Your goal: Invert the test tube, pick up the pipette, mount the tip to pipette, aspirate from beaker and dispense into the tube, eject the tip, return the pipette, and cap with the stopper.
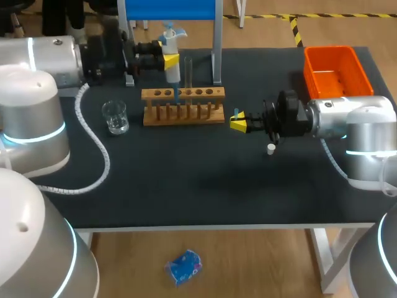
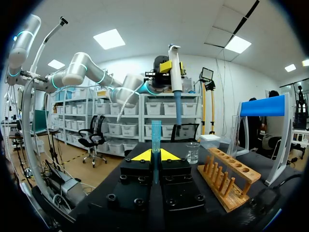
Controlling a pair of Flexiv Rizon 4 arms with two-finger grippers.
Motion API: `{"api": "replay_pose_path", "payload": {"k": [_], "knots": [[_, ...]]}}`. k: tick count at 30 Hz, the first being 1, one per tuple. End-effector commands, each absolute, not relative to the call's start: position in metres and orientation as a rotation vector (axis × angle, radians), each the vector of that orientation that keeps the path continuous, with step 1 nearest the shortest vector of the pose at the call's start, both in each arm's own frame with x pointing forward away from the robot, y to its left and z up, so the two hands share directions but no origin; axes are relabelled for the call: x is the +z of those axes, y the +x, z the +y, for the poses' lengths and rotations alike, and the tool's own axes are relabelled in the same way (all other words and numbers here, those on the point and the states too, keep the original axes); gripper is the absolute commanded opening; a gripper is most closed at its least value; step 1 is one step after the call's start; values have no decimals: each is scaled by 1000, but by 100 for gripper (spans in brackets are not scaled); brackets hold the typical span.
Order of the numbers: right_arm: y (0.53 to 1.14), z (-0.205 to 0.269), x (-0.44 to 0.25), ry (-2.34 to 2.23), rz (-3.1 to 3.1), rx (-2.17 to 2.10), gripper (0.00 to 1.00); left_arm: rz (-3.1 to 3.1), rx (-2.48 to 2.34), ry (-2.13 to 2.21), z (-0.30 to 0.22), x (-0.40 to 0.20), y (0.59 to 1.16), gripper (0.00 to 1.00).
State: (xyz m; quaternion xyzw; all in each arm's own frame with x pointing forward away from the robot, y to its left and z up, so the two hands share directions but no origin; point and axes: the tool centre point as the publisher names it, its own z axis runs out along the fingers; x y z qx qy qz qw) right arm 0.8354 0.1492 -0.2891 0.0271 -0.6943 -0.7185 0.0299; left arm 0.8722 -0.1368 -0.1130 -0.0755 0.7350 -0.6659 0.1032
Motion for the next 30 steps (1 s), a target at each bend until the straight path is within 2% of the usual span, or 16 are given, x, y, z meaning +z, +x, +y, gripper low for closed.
{"api": "replay_pose_path", "payload": {"k": [1, 11, 30], "knots": [[836, 149, -289, 85, -2141, -2215, 0, 2167, -1958, -223, -151, -116, 864, 0], [836, 149, -289, 85, -2141, -2215, 0, 2218, -1993, -283, -169, -115, 851, 0], [836, 149, -289, 85, -2141, -2215, 0, 2253, -1963, -341, -174, -56, 845, 0]]}}
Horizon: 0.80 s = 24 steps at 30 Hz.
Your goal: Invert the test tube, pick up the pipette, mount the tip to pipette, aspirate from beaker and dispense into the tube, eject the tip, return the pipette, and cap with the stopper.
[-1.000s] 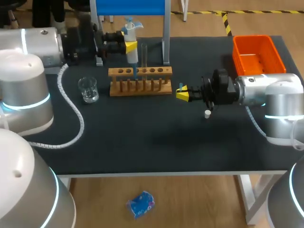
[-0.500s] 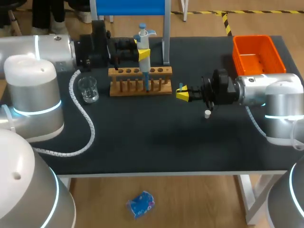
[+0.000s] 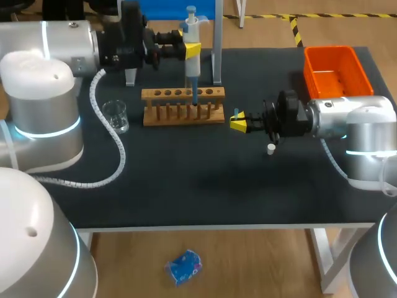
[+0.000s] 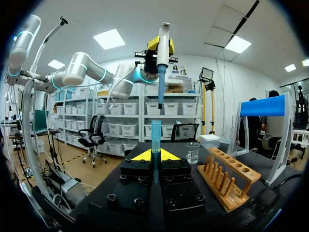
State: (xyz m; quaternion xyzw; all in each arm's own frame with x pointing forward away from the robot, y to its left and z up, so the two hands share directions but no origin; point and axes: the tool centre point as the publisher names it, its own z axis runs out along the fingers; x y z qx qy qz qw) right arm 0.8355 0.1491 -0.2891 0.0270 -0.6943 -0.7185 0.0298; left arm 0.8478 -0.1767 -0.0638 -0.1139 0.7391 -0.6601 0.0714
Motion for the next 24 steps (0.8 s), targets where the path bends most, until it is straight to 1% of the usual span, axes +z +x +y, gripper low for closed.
{"api": "replay_pose_path", "payload": {"k": [1, 24], "knots": [[836, 149, -289, 85, -2141, -2215, 0, 2263, -1961, -340, -174, -56, 845, 0], [836, 149, -289, 85, -2141, -2215, 0, 2279, -1957, -341, -175, -55, 845, 0]]}}
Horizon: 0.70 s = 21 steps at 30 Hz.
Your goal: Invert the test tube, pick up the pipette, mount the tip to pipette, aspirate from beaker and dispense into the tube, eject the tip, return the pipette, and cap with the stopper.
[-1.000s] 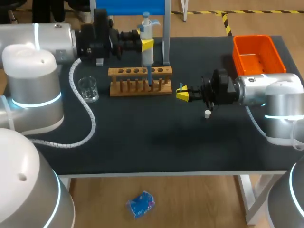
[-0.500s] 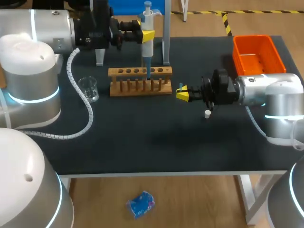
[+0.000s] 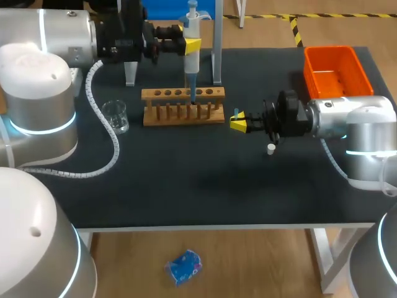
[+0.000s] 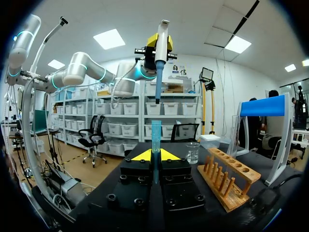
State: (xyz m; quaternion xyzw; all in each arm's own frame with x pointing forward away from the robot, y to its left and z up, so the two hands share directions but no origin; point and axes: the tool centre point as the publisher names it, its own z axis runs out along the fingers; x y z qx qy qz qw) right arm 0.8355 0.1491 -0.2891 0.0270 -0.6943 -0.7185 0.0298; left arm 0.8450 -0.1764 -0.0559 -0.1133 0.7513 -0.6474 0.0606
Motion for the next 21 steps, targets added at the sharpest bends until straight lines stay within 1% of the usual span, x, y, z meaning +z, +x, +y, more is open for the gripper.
{"api": "replay_pose_path", "payload": {"k": [1, 7, 14, 21], "knots": [[838, 154, -291, 95, -2147, -2206, 0, 2279, -1957, -341, -175, -55, 845, 0], [849, 180, -295, 185, -2196, -2153, 0, 2279, -1957, -341, -175, -55, 845, 0], [857, 194, -293, 219, -2204, -2146, 0, 2279, -1957, -341, -175, -55, 845, 0], [860, 211, -288, 354, -2258, -2106, 0, 2279, -1957, -341, -175, -55, 845, 0]]}}
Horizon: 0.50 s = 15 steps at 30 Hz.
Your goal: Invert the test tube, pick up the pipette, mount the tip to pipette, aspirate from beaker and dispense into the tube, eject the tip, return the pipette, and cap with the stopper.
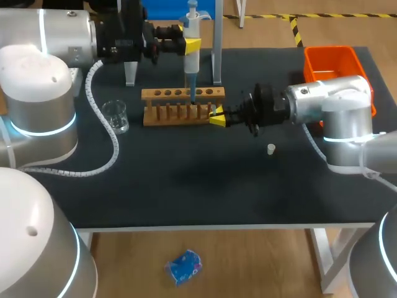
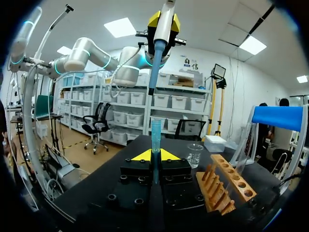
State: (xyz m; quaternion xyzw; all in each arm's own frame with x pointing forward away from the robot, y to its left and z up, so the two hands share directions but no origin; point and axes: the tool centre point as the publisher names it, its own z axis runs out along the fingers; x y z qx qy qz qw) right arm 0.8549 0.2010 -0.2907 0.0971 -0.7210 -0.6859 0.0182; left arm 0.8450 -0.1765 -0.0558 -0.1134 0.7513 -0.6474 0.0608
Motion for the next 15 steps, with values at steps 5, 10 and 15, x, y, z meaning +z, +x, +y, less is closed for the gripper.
{"api": "replay_pose_path", "payload": {"k": [5, 10, 15], "knots": [[859, 224, -284, 460, -2287, -2086, 0, 2279, -1957, -341, -175, -55, 845, 0], [857, 235, -279, 499, -2279, -2086, 0, 2279, -1957, -341, -175, -55, 845, 0], [854, 239, -274, 521, -2269, -2094, 0, 2279, -1957, -341, -175, -55, 845, 0]]}}
